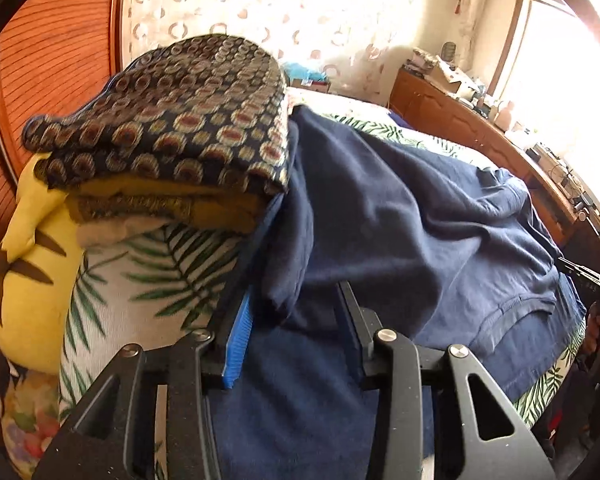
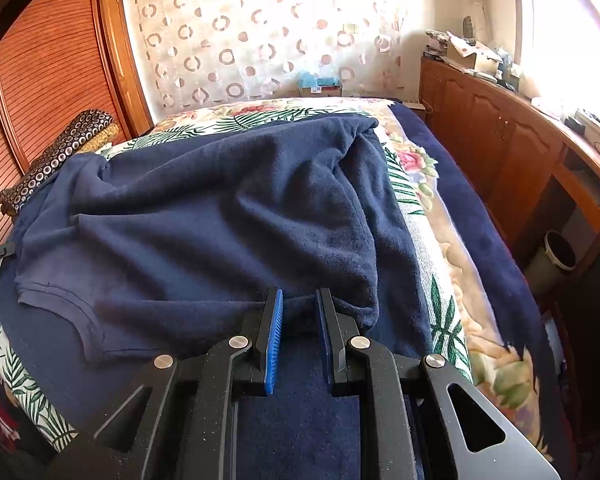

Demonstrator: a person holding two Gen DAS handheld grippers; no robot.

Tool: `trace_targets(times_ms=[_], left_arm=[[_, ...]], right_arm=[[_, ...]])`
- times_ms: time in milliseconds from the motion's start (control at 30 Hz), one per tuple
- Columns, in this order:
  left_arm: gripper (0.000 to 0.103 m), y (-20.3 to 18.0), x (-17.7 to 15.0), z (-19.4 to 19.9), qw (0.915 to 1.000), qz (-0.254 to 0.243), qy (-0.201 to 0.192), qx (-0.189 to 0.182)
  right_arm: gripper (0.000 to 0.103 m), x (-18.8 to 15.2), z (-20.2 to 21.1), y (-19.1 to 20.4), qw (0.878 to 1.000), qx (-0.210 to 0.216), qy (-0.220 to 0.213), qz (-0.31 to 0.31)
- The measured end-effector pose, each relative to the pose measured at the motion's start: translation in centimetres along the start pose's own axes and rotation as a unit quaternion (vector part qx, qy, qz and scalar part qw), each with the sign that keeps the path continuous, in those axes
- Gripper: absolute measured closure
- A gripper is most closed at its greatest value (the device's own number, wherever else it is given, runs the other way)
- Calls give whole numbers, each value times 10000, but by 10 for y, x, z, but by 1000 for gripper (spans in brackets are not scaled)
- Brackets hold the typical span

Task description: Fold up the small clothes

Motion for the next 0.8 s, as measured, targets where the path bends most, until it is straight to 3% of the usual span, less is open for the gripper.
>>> trace_targets(times_ms=[33,100,133,167,200,233,400,600,733,800], left_arm=[[63,-1,2,-2,10000,-30,-12,-22],[84,-3,7,-7,9999,-65,21,-91],[89,-3,8,-9,9999,-85,25,-101],[95,-4,10,-10,9999,-123,20,-94],[97,-4,11,-11,9999,-138,7,49],[98,-4,12,-10,9998,-126,-15,153],[98,-7,17,24,9988,-15,-481,-7],[98,-1,21,64,9965,180,-801,-145],[98,3,17,63,9970,221,-727,-160],[98,2,13,63,9971,229,-698,-176]], right_arm=[[86,0,0,0,10000,9,-8,-13],[86,2,0,0,10000,45,-41,-36],[90,4,0,0,9999,69,-77,-30],[101,5,0,2,9999,118,-116,8],[101,6,1,5,9996,220,-179,91],[103,6,1,8,9991,296,-239,184],[103,6,16,17,9976,377,-440,388],[103,19,66,8,9937,425,-1013,238],[103,14,71,2,9950,538,-824,167],[103,11,62,0,9970,368,-674,140]])
Point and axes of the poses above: each gripper's, at about its wrist camera, not at the fingertips, and z roughly against the way its jaws point, y to its left, x to its top, the point moved 5 cm from there along -z, roughly the way its jaws point, and after that the axes turned 6 degrees about x, right-handed, at the moved point
